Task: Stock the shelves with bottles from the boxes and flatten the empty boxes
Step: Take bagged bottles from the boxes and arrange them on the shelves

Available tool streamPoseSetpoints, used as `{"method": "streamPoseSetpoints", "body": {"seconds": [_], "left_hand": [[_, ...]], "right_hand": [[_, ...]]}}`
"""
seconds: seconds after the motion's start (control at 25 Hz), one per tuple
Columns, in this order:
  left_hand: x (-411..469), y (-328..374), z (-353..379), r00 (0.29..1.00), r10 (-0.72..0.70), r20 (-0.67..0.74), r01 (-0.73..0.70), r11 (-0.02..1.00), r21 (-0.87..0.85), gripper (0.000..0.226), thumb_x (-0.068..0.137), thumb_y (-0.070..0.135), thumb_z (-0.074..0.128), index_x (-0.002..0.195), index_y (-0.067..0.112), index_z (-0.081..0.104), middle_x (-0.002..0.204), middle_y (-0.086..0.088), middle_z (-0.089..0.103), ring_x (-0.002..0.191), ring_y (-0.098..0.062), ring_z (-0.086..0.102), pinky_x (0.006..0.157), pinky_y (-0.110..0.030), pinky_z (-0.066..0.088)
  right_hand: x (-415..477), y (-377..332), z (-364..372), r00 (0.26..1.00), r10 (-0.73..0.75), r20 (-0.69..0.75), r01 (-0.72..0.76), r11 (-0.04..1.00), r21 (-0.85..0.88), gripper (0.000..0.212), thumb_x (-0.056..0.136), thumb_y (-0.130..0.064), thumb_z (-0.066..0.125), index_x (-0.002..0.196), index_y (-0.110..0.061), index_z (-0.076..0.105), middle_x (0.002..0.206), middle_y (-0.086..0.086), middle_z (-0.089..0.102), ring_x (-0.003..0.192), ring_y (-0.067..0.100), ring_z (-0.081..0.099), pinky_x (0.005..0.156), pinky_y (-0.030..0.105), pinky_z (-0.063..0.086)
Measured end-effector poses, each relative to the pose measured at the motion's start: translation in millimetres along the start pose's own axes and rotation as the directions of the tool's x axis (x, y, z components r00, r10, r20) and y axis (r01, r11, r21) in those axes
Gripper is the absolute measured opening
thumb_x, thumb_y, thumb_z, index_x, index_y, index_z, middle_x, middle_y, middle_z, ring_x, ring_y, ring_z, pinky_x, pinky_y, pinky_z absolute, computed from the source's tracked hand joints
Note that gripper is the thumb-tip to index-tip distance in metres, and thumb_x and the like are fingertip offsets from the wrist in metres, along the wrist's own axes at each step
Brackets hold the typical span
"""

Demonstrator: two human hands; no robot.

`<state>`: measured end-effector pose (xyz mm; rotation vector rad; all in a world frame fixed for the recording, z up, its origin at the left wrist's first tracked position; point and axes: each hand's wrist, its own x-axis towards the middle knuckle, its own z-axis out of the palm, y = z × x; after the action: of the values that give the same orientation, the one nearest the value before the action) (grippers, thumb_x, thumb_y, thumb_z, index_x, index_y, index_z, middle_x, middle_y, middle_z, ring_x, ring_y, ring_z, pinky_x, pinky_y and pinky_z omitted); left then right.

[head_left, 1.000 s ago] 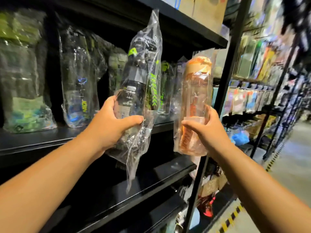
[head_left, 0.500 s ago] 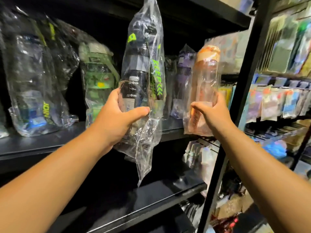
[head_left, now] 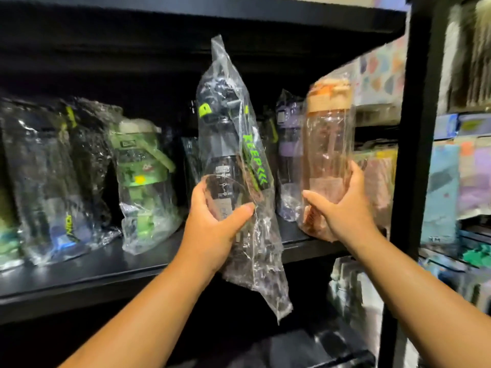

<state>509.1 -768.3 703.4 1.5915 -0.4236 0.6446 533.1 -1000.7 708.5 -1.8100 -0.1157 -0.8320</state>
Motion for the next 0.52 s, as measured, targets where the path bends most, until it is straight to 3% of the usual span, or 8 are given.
{"method": "streamPoseSetpoints", "body": {"seconds": [0.16, 0.28, 0.36, 0.44, 0.52], "left_hand": [[6, -12, 8, 1.0, -0.017, 0.004, 0.017, 0.999, 0.046, 0.104, 0.057, 0.058, 0.084, 0.145, 0.024, 0.038, 0.139, 0.008, 0.058, 0.127, -0.01, 0.056, 0.112, -0.044, 0.041], [4, -11, 9, 0.999, -0.037, 0.009, 0.036, 0.997, 0.069, 0.114, 0.052, 0.067, 0.084, 0.147, 0.029, 0.034, 0.141, 0.013, 0.054, 0.129, -0.005, 0.053, 0.113, -0.039, 0.039], [3, -10, 9, 0.999, -0.032, 0.011, 0.031, 0.997, 0.068, 0.111, 0.055, 0.06, 0.082, 0.149, 0.028, 0.033, 0.141, 0.015, 0.054, 0.127, -0.001, 0.053, 0.112, -0.036, 0.039], [2, -11, 8, 0.999, -0.039, 0.005, 0.039, 0.999, 0.028, 0.103, 0.061, 0.052, 0.087, 0.147, 0.025, 0.036, 0.134, 0.011, 0.062, 0.122, -0.006, 0.059, 0.107, -0.037, 0.046], [0, -9, 8, 0.999, -0.045, 0.005, 0.045, 0.998, -0.047, 0.081, 0.067, 0.032, 0.087, 0.136, 0.021, 0.046, 0.112, 0.013, 0.072, 0.1, -0.001, 0.067, 0.086, -0.023, 0.055]], "right_hand": [[13, 11, 8, 0.999, -0.051, -0.005, 0.05, 0.996, -0.071, 0.109, 0.077, -0.043, 0.08, 0.156, -0.025, 0.007, 0.156, 0.006, 0.031, 0.137, 0.018, 0.035, 0.103, 0.026, 0.027], [11, 17, 5, 0.997, -0.055, 0.052, 0.062, 0.986, -0.156, 0.109, 0.08, -0.051, 0.074, 0.155, -0.031, -0.003, 0.158, 0.007, 0.024, 0.141, 0.03, 0.031, 0.11, 0.04, 0.029], [6, 24, -3, 0.99, -0.014, 0.143, 0.049, 0.969, -0.243, 0.109, 0.084, -0.047, 0.07, 0.154, -0.036, -0.012, 0.156, 0.006, 0.028, 0.132, 0.031, 0.038, 0.103, 0.041, 0.037], [0, 29, -10, 0.975, -0.016, 0.221, 0.08, 0.956, -0.282, 0.108, 0.087, -0.045, 0.069, 0.153, -0.036, -0.016, 0.157, 0.004, 0.027, 0.13, 0.028, 0.042, 0.095, 0.032, 0.036], [0, 31, -13, 0.973, -0.023, 0.228, 0.09, 0.953, -0.29, 0.11, 0.084, -0.049, 0.071, 0.155, -0.035, -0.012, 0.161, 0.0, 0.021, 0.139, 0.024, 0.035, 0.101, 0.032, 0.034]]}}
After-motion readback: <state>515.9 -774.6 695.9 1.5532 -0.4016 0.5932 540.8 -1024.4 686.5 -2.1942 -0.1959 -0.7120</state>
